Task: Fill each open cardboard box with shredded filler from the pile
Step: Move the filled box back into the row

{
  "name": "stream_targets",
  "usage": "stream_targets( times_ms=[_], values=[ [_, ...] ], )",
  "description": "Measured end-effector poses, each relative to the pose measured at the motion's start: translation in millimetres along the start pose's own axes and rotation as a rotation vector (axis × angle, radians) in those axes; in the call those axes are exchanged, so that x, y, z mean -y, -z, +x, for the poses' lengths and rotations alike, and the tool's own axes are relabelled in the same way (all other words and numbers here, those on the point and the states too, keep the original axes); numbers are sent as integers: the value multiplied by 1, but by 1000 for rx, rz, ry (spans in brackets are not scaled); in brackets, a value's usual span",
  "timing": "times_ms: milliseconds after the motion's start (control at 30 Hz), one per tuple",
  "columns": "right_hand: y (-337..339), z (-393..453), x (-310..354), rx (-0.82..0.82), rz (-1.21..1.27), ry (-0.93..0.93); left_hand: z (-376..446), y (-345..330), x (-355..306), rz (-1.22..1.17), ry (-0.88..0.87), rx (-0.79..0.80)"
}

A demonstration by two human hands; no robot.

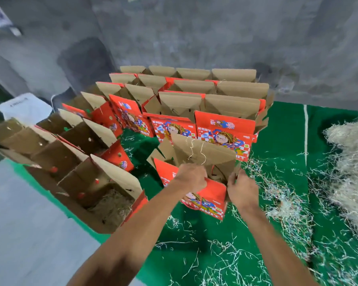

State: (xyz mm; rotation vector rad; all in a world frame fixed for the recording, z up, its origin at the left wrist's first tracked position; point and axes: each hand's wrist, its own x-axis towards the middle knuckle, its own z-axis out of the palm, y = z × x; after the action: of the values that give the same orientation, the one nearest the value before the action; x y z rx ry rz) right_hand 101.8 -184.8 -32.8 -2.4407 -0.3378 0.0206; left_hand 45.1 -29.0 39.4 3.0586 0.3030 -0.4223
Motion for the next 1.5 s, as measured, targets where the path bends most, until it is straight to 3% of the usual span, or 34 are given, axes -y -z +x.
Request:
stream_targets(
  times_ms=[467, 667, 800, 1067, 1500],
  values=[
    [-77, 2, 111, 193, 129, 56, 1, -4, 140, 36, 162, 89],
    [-111, -3, 157, 237, 192, 103, -9, -7, 201, 13, 268, 74],
    [-133, -3, 179, 348, 223, 68, -18, -13, 234, 119, 324, 41],
    [-151, 5, 210, 487, 141, -8, -39, -4, 253, -74, 348, -94],
    [-188, 12, 246, 624, 206, -73, -50, 0, 292, -250, 385, -83]
  ],
)
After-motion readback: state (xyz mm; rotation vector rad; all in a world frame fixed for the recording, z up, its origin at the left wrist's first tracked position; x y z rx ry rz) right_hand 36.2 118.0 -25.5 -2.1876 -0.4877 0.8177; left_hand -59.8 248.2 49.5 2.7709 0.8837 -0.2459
